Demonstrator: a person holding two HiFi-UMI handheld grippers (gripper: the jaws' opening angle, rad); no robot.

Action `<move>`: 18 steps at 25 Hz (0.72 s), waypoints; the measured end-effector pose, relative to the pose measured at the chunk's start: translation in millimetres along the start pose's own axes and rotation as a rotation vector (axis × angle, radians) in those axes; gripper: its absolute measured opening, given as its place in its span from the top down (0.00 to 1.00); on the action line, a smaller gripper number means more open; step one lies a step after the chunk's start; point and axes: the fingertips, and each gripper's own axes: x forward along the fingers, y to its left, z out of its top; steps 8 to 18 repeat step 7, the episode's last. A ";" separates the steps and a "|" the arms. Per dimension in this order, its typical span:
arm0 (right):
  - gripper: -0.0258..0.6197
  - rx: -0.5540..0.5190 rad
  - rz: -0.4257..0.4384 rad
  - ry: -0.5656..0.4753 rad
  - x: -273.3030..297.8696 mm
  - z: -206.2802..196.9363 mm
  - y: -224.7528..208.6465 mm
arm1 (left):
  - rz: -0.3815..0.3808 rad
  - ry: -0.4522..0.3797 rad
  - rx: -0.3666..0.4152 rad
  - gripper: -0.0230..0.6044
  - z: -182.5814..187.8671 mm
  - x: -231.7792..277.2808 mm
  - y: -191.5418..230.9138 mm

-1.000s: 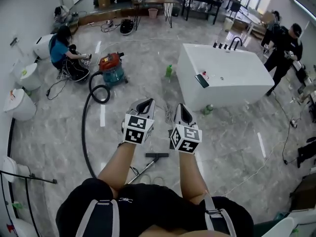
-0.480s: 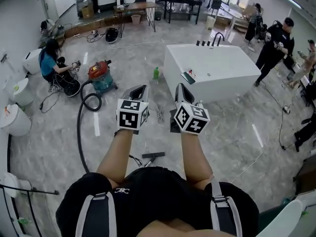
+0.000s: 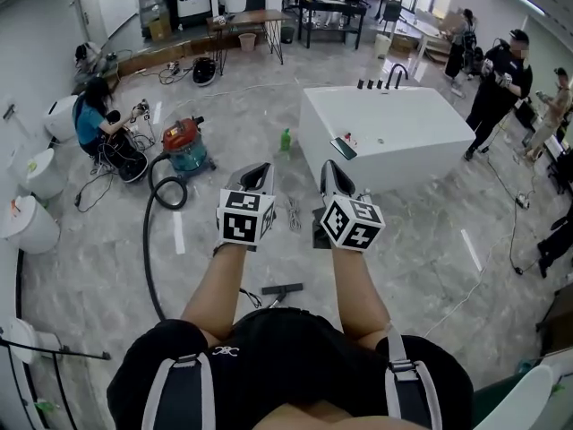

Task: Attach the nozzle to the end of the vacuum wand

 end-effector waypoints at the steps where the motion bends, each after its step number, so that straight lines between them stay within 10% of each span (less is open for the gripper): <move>1: 0.94 -0.006 0.000 0.007 0.3 -2.0 0.1 | -0.006 0.000 -0.005 0.95 -0.7 0.2 -1.1; 18: 0.94 -0.027 0.003 0.034 3.9 -13.1 -6.8 | -0.032 0.002 -0.025 0.95 -5.8 2.5 -8.4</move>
